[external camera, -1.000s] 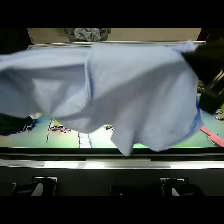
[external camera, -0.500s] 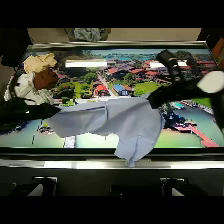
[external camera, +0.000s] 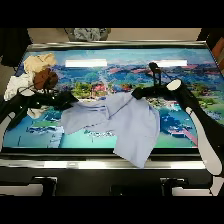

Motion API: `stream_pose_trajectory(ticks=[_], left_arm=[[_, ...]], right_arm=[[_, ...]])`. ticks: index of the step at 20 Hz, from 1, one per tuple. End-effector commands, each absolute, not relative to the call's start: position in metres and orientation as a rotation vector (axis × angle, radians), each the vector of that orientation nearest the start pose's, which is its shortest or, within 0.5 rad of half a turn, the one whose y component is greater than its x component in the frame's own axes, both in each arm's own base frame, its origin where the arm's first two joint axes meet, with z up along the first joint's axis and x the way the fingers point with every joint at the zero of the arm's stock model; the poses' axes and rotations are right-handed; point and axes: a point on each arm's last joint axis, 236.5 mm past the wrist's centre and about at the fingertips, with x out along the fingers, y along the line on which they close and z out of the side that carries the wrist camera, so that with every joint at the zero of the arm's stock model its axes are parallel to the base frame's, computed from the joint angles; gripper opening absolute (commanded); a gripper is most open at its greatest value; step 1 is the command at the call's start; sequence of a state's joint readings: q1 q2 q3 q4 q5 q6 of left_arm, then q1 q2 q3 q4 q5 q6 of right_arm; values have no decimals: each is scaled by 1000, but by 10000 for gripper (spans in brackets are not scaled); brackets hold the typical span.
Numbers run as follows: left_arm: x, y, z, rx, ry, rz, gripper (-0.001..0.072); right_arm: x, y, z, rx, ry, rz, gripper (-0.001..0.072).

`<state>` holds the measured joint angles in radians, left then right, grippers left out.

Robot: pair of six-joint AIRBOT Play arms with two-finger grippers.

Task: Fold the shirts.

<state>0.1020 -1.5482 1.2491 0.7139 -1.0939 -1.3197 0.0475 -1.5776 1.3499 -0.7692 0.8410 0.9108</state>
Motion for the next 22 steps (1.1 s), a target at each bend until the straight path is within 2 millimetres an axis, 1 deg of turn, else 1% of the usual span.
stream_pose_trajectory(ticks=[1,2,3,4,5,6,7,8,9,10,11,12,14,18,19,20,21,22], left_arm=[[451,-69,44,-621,1217,-425,700],[438,-30,44,-557,1255,-300,700],[418,7,38,-491,1309,-173,700],[397,30,29,-463,1361,-82,700],[375,38,17,-467,1403,-47,700],[351,33,-1,-503,1450,-38,700],[329,23,-23,-541,1488,-35,700],[310,4,-46,-589,1515,-61,699],[296,-17,-64,-632,1525,-105,698],[290,-33,-77,-677,1523,-123,696],[289,-44,-88,-705,1506,-127,654],[292,-50,-94,-708,1487,-123,651],[300,-58,-99,-676,1460,-129,651],[316,-69,-105,-624,1405,-132,650],[322,-69,-106,-616,1384,-123,603],[326,-66,-106,-621,1364,-107,490],[330,-64,-106,-632,1351,-88,333],[331,-63,-106,-632,1346,-86,158]], right_arm=[[493,108,74,101,848,672,684],[477,74,78,55,905,652,702],[455,37,72,22,996,617,701],[425,0,57,21,1141,556,700],[396,-28,39,29,1273,503,686],[374,-41,23,39,1364,488,684],[359,-43,9,58,1418,495,684],[348,-37,-4,72,1452,518,685],[345,-28,-11,87,1455,544,685],[345,-21,-16,101,1449,555,685],[347,-16,-19,101,1443,559,685],[350,-15,-20,90,1436,555,686],[352,-13,-20,85,1429,558,686],[352,-16,-24,68,1431,551,687],[351,-15,-25,73,1431,553,687],[350,-13,-27,66,1435,558,688],[349,-8,-30,55,1437,575,691],[349,-2,-34,35,1434,590,696]])
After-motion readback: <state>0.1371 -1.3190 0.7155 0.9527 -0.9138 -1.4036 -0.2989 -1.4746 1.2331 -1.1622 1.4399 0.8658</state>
